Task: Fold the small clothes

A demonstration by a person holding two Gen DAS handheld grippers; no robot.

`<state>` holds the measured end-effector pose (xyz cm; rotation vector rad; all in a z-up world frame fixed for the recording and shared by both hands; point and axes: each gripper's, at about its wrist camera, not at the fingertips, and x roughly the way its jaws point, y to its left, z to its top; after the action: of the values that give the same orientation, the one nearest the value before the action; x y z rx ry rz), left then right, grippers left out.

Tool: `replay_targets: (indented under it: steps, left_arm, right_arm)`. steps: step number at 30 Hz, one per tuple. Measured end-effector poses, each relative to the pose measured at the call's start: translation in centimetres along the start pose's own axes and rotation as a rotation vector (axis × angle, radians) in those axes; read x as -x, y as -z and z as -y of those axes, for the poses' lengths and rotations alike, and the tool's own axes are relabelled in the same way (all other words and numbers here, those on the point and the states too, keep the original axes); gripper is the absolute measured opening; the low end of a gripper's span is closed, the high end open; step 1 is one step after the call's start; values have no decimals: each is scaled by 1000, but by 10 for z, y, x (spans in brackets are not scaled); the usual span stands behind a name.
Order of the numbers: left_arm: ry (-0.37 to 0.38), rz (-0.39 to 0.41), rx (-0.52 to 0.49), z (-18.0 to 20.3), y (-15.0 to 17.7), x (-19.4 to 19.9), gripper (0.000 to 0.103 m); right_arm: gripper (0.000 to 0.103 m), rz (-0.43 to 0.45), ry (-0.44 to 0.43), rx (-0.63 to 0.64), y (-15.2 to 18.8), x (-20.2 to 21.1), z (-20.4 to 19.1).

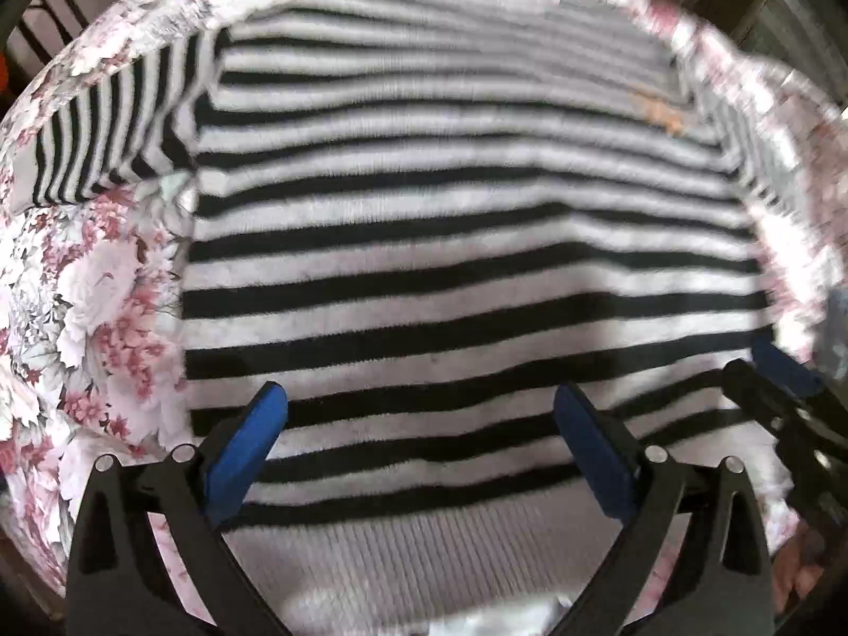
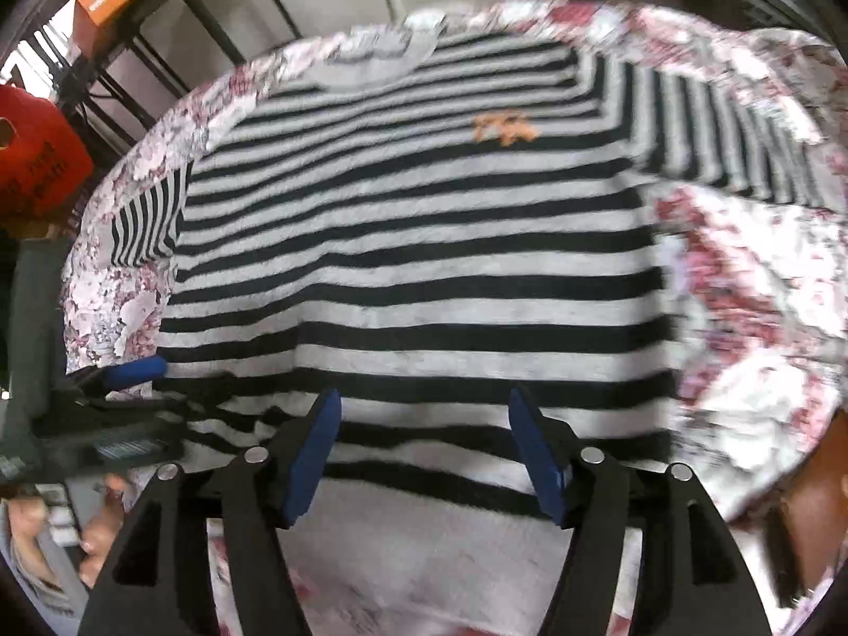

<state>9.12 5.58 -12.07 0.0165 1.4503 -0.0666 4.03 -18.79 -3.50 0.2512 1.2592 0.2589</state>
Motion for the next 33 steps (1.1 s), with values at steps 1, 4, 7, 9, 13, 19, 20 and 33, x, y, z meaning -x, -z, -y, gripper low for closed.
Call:
replay_targets:
  steps: [1,4,7,9,13,19,20,33]
  left_arm:
    - [-21,-62,-9,11,0,-12,98]
    - [-102,-126,-56,18,-8,-36,99]
    - [-71,-89,-58,20,-26,-23,98]
    - [-44,0,-14,9,-48,-1,98]
    - [-68,96,30,-19,-100,26,98]
    - [-41,97,274,-130,-119,23,98]
    - [-27,94,334,-146,-112,22,98]
    - [265,288,875,-354,-97,-23,61]
  right_arm:
    - [75,-52,-8,1,-2,-15,-3]
    - [85,-163,17,36,-1,-48,-6]
    - [85,-146,-48,-7,-11,-36,1]
    - [85,-71,-94,-63,-22,-17,13]
    - [97,152,-28,-150,-61,26,53]
    - [99,286,43,-211,-72,26,88]
    - [99,264,13,-224,-73,22,92]
    - [99,126,-183,-277,-81,-23,60]
